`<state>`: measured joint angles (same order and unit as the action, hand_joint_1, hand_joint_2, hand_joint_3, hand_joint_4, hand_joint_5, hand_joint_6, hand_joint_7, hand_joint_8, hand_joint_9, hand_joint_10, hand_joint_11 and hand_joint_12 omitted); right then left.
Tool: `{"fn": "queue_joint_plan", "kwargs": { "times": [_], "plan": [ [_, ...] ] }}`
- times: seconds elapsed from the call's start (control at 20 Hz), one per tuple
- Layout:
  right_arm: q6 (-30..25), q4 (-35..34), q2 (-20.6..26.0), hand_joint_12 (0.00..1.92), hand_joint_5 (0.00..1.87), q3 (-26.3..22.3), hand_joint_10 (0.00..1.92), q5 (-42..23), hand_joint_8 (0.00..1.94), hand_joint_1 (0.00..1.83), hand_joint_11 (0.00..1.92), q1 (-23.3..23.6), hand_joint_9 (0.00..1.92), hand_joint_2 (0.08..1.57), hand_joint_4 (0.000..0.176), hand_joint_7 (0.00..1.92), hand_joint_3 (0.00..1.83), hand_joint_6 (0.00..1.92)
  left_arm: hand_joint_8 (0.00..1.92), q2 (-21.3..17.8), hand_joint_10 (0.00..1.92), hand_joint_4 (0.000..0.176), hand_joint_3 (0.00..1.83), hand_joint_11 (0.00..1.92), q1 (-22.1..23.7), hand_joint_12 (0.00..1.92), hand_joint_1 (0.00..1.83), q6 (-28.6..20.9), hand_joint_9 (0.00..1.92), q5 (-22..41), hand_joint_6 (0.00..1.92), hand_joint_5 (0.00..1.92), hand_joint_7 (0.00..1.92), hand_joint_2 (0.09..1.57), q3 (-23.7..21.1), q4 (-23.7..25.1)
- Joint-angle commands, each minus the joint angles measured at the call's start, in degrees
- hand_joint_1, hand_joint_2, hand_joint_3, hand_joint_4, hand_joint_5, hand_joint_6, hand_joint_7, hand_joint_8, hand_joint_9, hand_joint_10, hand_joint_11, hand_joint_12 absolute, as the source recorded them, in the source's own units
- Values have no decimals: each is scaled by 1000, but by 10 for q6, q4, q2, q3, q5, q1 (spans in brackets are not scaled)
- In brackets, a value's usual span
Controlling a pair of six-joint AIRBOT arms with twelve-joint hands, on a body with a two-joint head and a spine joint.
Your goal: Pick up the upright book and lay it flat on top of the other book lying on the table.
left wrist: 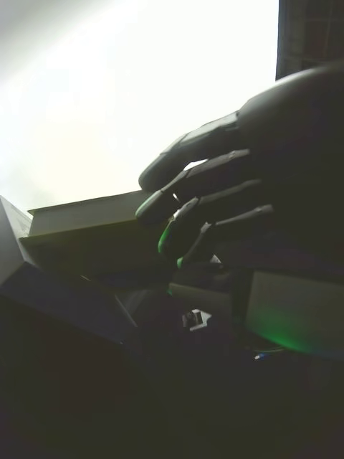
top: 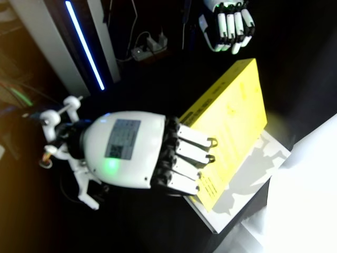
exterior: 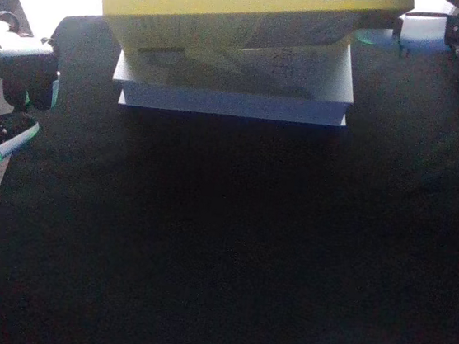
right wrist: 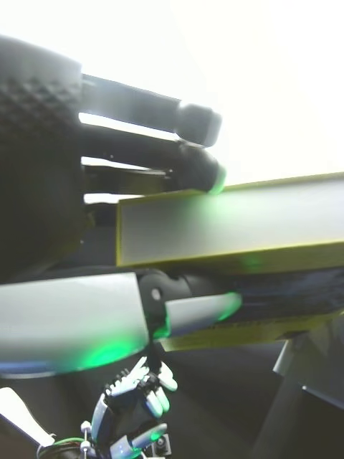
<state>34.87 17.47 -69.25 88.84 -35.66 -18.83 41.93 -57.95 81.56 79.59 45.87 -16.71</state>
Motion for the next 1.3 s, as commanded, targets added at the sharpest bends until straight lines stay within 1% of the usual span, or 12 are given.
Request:
{"fn": "queue_joint_plan", "kwargs": {
  "times": [0.0,0.25,0.3,0.4,0.45,0.5,0.6,0.7,0.9,1.15,1.2,1.25],
  "plan": [
    [6,-1,1,1921,578,2,1646,22,1495,1341,719,-7,766,1336,0,764,0,1327,680,-1,823,168,1,279,3,1403,894,1,611,74,1374,712,726,1244,2,2],
    [6,-3,1,1921,573,1,1660,22,1539,1338,745,-10,773,1284,0,730,0,1287,343,-1,717,176,0,352,3,1363,891,1,673,75,1360,723,843,1239,2,2],
    [6,-3,1,1921,583,1,1621,22,1500,1344,741,-12,804,1320,0,752,0,1294,1119,-1,716,56,0,341,3,1372,1081,1,679,75,1375,692,809,1243,2,2],
    [6,-3,1,1921,600,0,1526,22,1364,1354,723,-14,853,1302,0,827,0,1309,1382,0,729,29,1,301,3,1410,1109,1,657,75,1441,643,753,1269,2,1],
    [6,-6,1,1921,626,0,1528,22,1351,1357,721,-16,852,1295,0,838,0,1275,881,0,729,147,0,292,3,1401,929,1,649,75,1391,697,680,1250,2,1],
    [6,-9,1,1921,610,-1,1556,22,1371,1351,682,-20,820,1307,0,827,0,1319,626,0,721,170,0,301,3,1399,892,1,654,75,1378,710,735,1245,2,1],
    [6,-10,3,1921,465,-6,1609,22,1478,1144,580,-30,718,1356,0,719,0,1676,393,0,672,176,0,325,3,1383,882,1,693,75,1376,712,831,1246,2,-1],
    [6,-10,10,1921,19,-16,1479,22,1098,869,208,-34,278,1259,0,166,0,1269,303,0,632,176,1,273,3,1389,888,1,670,75,1363,721,851,1239,1,-1],
    [6,-8,35,1780,0,-47,905,5,337,775,0,-38,2,1157,0,1,0,176,298,0,654,176,0,309,2,1361,893,1,690,73,1354,728,874,1236,1,-2],
    [5,-5,45,1387,0,-59,3,-8,0,526,0,-38,0,1088,21,0,0,0,318,0,729,176,0,296,0,1364,898,1,662,73,1344,735,875,1232,0,-5],
    [4,-5,46,1122,0,-61,0,-9,0,529,0,-38,0,1069,26,0,0,0,1125,0,747,50,0,287,0,1387,1087,1,655,73,1345,702,820,1239,0,-5],
    [-1,-5,50,599,0,-64,0,-15,0,490,0,-38,0,1048,18,0,0,0,1347,0,804,19,0,293,0,1411,1114,1,634,73,1384,662,777,1259,0,-5]
  ]
}}
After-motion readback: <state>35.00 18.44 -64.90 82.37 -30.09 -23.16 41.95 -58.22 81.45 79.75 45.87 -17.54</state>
